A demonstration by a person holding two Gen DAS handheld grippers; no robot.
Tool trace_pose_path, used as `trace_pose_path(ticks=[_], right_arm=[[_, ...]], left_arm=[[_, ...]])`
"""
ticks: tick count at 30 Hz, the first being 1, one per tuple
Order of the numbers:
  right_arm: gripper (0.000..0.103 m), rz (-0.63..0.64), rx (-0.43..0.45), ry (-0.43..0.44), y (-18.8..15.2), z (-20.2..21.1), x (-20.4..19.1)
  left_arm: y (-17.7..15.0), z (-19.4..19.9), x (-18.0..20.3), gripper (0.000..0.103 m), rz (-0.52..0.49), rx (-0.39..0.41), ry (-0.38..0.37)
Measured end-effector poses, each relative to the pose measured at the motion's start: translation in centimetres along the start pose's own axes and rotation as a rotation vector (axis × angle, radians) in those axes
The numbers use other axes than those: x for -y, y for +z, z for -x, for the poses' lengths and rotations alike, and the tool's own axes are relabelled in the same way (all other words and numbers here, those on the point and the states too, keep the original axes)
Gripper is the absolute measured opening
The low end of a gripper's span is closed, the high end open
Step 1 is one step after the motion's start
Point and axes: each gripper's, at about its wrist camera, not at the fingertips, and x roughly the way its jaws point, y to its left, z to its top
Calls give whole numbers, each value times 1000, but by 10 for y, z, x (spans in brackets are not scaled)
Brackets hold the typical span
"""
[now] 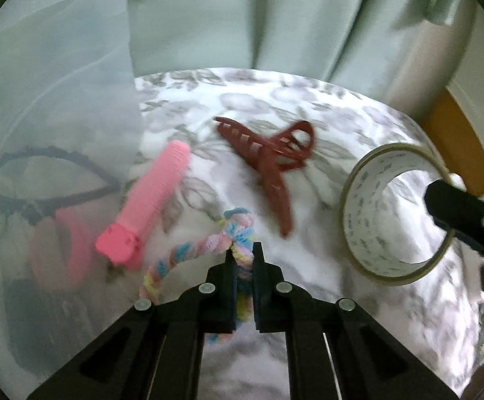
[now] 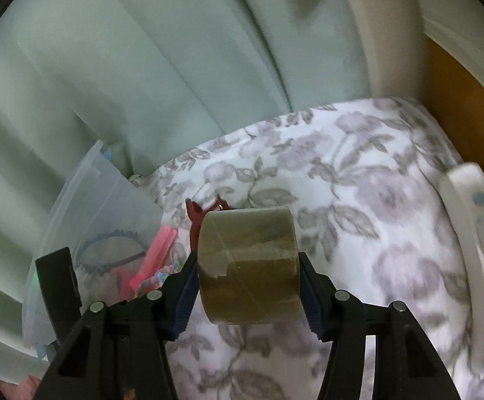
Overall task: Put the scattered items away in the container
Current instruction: 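Grasp the pastel braided hair tie with the left tool while the right tool grasps the brown tape roll, then lift and carry the hair tie and tape roll in both tools over the clear box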
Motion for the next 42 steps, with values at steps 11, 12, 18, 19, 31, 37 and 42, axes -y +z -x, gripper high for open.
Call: trace_pose_path(ticks=[11, 12, 18, 19, 31, 37, 42], right_arm=[[59, -85, 10, -42, -47, 48, 11], [59, -91, 11, -45, -51, 52, 11], [59, -102, 17, -68, -72, 77, 7], [59, -104, 22, -67, -75, 81, 6], [59, -80, 98, -41, -72, 122, -21], [59, -6, 130, -11, -57, 140, -59], [59, 66, 173, 36, -43, 155, -103]], left_arm=[[-22, 51, 10, 7, -61, -18, -131], [-25, 57, 10, 7, -64, -18, -145], [-33, 89, 9, 7, -81, 12, -185], [-33, 93, 9, 7, -83, 20, -189], [-24, 153, -2, 7, -70, 131, -269], [-16, 188, -19, 7, -52, 219, -294], [-9, 218, -45, 7, -30, 306, -298]])
